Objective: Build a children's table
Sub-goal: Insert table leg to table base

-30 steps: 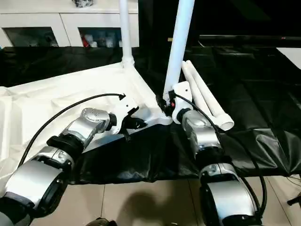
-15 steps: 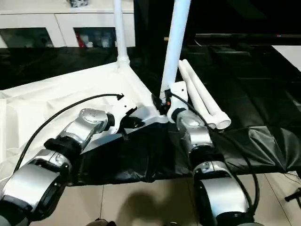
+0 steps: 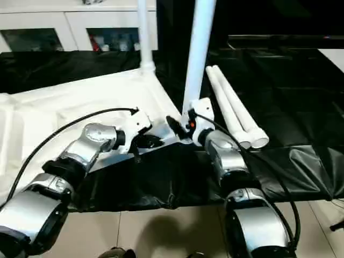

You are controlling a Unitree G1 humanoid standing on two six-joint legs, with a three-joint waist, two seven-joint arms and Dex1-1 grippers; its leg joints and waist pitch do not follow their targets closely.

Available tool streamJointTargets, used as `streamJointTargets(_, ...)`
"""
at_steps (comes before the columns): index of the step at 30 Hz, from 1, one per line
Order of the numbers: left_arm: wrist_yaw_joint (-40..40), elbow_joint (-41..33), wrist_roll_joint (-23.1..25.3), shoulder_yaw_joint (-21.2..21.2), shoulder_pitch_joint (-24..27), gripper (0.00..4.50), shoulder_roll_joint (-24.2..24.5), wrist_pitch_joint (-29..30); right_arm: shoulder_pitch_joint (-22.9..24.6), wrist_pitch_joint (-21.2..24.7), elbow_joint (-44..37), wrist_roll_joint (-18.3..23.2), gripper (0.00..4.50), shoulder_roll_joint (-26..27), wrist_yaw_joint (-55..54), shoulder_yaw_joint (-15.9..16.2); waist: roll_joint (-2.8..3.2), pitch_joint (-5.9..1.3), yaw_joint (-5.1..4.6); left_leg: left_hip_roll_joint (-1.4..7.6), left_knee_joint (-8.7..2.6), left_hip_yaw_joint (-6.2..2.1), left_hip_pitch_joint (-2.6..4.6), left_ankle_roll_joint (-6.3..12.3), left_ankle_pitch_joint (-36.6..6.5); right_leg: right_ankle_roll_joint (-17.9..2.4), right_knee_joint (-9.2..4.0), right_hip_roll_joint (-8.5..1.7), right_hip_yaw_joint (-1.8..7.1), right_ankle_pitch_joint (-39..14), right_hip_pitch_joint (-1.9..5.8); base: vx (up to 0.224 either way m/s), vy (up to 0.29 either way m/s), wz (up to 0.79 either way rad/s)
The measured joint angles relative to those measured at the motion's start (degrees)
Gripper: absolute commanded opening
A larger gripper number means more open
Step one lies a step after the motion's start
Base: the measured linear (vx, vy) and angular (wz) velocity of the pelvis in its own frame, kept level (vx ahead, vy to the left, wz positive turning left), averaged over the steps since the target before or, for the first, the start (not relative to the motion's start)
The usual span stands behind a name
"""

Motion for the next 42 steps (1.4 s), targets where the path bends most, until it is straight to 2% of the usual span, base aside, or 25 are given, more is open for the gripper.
streamJointTargets(3,-1.99,-0.09,-0.22,-0.29,0.02,0.0,0.63,-0.79,1.04,0.05,0.0,-0.01,4.0,-1.21,3.09,0.72,0.16,0.09,0.56,0.01,0.06,0.0,-0.04,0.01,-0.01,-0.01,0.02,0.0,0.0,0.01,-0.02,0.0,0.0,0.0)
streamJointTargets(6,-3.79,-0.24,-0.3,-0.35,0.07,0.0,1.24,-1.24,1.39,0.49,-0.56,0.09,4.0,-2.14,6.84,1.06,0.23,0.14,0.7,0.02,0.07,0.0,-0.06,0.02,-0.01,-0.01,0.04,0.0,-0.01,0.01,-0.04,0.0,0.0,0.0)
streamJointTargets(15,-13.33,-0.38,-0.79,-1.41,0.62,0.0,4.2,-4.73,5.52,4.28,-9.05,1.33,4.0,-8.36,25.59,5.38,0.24,0.15,1.75,0.06,0.28,0.0,-0.23,0.08,-0.03,-0.03,0.07,-0.03,-0.08,0.02,-0.07,0.0,0.0,0.0)
streamJointTargets(21,-17.63,0.14,-0.78,-2.23,0.62,0.0,5.31,-6.74,6.65,5.61,-11.93,1.27,3.39,-10.76,31.98,7.3,0.24,0.14,2.2,0.08,0.41,0.0,-0.31,0.09,-0.02,-0.06,0.1,-0.04,-0.07,0.04,-0.04,0.0,0.0,0.0)
streamJointTargets(29,-20.29,0.55,-0.7,-2.66,0.61,0.0,5.98,-8.59,7.82,7.22,-14.85,1.3,2.87,-11.74,34.66,8.24,0.24,0.14,2.32,0.08,0.49,0.0,-0.37,0.1,-0.02,-0.06,0.15,-0.06,-0.08,0.04,-0.04,0.0,0.0,0.0)
streamJointTargets(36,-18.93,2.26,-0.67,-2.35,0.2,0.0,5.33,-7.81,9.47,8.45,-16.63,1.26,2.79,-10.61,31.91,7.7,0.28,0.11,2.39,0.08,0.71,0.0,-0.33,0.1,-0.02,-0.06,0.39,-0.11,-0.06,0.04,-0.04,0.0,0.0,0.0)
streamJointTargets(39,-11.54,5.21,-0.46,-0.96,-1.27,0.0,2.67,-4.27,9.2,8.36,-14.66,-0.14,2.79,-7.73,20.73,5.57,0.28,0.11,1.99,0.08,0.88,0.0,-0.03,0.09,0.01,-0.06,0.59,-0.11,0.06,0.03,0.16,0.0,0.0,0.0)
streamJointTargets(42,-2.08,7.61,-0.13,0.14,-3.21,0.0,-1.2,-0.41,6.69,8.91,-10.81,-1.72,2.77,-3.55,5.42,2.26,0.28,0.12,1.15,0.02,0.87,0.0,0.2,0.08,0.01,0.22,0.51,-0.13,0.12,-0.13,0.32,0.0,0.0,0.0)
